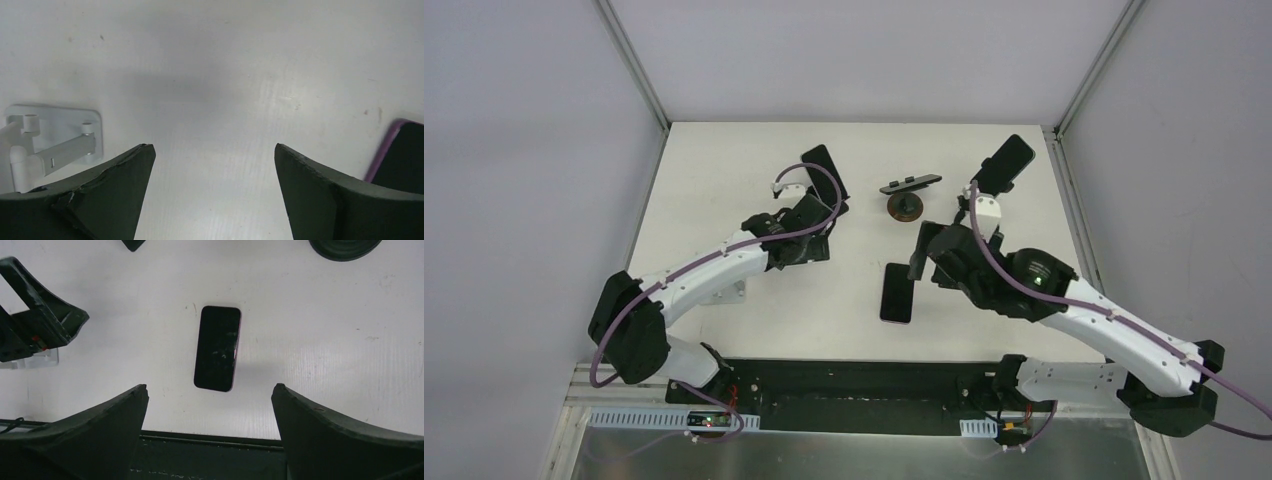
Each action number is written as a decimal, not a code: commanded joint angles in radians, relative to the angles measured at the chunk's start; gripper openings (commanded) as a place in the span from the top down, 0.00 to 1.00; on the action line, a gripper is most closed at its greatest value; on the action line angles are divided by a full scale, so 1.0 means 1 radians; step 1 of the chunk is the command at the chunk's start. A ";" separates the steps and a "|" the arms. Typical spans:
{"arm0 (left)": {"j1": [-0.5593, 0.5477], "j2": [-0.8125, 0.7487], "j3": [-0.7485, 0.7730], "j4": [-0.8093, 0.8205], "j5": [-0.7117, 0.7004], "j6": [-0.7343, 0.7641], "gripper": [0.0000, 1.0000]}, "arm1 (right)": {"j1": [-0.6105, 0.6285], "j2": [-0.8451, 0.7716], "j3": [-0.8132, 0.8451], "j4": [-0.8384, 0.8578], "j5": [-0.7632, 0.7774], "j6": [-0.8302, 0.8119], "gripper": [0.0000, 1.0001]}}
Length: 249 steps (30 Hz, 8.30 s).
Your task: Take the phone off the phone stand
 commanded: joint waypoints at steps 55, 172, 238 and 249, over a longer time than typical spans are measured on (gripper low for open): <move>0.073 -0.707 -0.172 -0.028 0.349 0.231 0.01 | -0.438 1.162 0.839 0.685 -0.912 -0.974 0.01; 0.076 -0.808 -0.353 -0.054 0.282 0.148 0.01 | -0.186 0.680 0.148 0.432 -0.328 -0.021 0.38; 0.076 -0.986 -0.451 -0.063 0.164 0.176 0.01 | -0.117 0.919 -0.013 0.451 -0.430 0.033 0.09; 0.076 -0.977 -0.453 -0.063 0.164 0.170 0.01 | -0.115 0.957 0.019 0.321 -0.317 0.037 0.13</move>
